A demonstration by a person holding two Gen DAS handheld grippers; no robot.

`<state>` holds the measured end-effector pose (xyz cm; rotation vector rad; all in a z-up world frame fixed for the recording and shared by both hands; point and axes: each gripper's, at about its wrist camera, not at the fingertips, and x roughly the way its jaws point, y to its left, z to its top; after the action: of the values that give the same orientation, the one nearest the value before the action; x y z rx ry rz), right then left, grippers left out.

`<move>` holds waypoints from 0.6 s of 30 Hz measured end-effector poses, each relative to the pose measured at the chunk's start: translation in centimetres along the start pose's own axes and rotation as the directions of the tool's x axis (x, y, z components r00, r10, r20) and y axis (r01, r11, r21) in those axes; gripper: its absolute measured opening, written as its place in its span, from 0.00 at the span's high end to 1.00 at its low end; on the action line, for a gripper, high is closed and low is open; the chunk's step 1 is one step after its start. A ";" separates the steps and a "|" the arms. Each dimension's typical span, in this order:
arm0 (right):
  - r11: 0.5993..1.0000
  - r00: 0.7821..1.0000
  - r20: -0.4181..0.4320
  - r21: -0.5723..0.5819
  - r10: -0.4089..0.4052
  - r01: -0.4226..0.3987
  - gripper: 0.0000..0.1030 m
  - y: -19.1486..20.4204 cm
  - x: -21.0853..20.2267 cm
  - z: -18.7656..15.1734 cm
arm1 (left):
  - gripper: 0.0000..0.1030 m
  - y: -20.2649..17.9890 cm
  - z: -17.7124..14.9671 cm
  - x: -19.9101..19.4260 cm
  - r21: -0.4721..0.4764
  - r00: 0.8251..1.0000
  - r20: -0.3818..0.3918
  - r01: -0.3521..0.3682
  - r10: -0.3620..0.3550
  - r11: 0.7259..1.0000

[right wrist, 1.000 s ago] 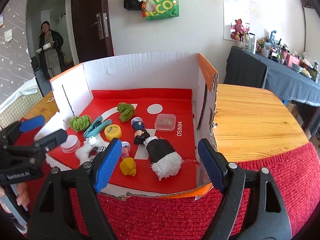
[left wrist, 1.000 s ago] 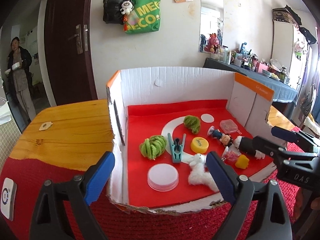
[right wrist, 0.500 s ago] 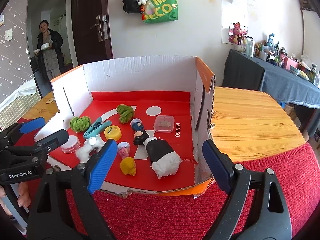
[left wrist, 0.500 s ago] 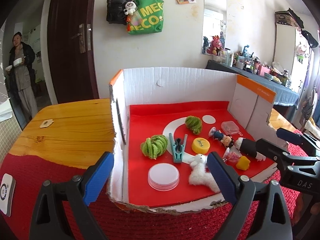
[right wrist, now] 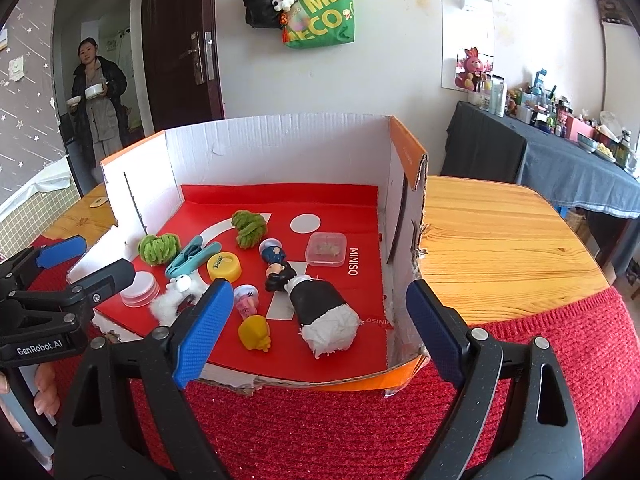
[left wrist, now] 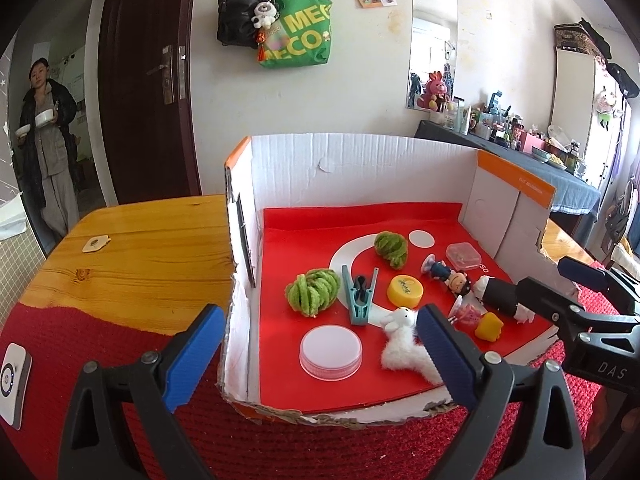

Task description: Organize objects

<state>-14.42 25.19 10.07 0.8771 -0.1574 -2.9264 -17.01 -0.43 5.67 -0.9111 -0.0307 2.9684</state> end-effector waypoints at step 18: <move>1.000 1.000 0.001 0.000 -0.002 0.002 0.13 0.0 -0.1 0.0 | 0.04 -0.2 0.0 0.0 0.014 1.000 0.003 0.005 -0.005 1.000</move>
<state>-14.33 25.18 10.12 0.8769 -0.1574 -2.9283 -17.03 -0.20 5.71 -0.9033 -0.0116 2.9618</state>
